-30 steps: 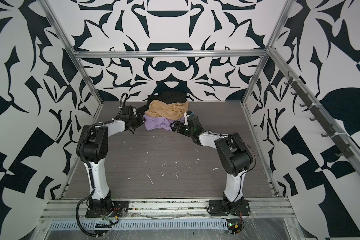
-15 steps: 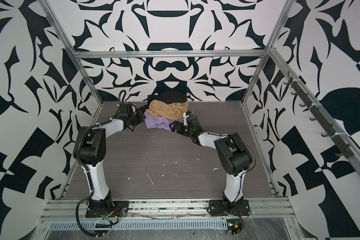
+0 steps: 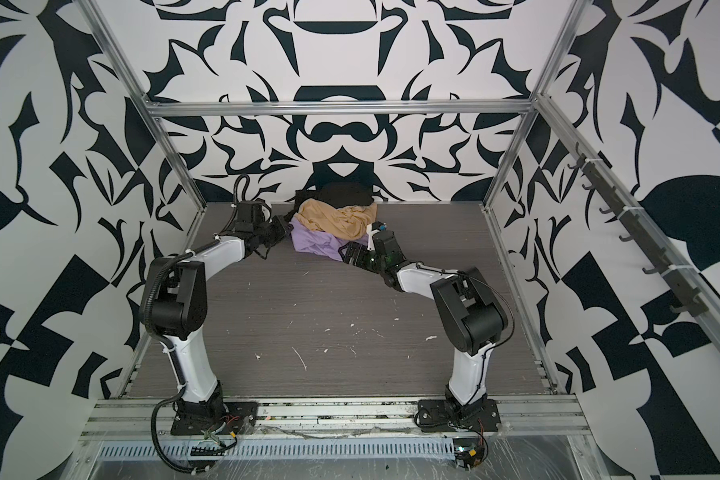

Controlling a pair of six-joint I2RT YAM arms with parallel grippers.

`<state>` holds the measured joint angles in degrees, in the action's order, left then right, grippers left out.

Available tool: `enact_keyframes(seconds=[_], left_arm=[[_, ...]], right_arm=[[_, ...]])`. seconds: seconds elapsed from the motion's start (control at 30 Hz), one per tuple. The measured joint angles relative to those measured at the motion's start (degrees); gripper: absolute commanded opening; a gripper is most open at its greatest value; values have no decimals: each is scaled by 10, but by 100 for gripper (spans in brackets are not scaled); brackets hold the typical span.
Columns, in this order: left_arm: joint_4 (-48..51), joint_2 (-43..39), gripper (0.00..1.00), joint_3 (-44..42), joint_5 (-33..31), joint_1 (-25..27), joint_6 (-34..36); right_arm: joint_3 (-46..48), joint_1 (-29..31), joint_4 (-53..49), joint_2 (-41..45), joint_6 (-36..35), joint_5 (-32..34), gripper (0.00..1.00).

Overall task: Pick out a specific cloth from the pile
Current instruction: 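Close the left gripper on the lavender shirt while the right gripper approaches it, then grasp the lavender shirt with the right gripper and lift it with both grippers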

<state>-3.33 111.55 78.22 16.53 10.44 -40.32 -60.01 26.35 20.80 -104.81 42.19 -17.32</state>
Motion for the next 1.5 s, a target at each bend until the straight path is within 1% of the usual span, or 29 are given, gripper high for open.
enact_keyframes(seconds=[0.17,0.53,0.77,0.87,1.0,1.13,1.23,1.5], left_arm=[[7,-7,0,14,12,2,-7],[12,-37,0,24,38,2,-35],[14,-38,0,35,61,2,-58],[16,-42,0,36,66,2,-65],[24,-42,0,48,76,2,-77],[46,-43,0,72,83,2,-90],[65,-47,0,87,83,2,-103],[118,-49,0,146,84,2,-134]], right_arm=[[-4,0,0,24,-5,2,99],[-8,0,-5,24,-13,6,99],[-16,0,-16,25,-37,11,99],[-32,0,-24,25,-64,11,100],[-64,0,-34,24,-121,13,99],[-119,0,-73,16,-185,23,99],[-151,0,-95,11,-219,29,99],[-162,0,-129,12,-271,31,99]])
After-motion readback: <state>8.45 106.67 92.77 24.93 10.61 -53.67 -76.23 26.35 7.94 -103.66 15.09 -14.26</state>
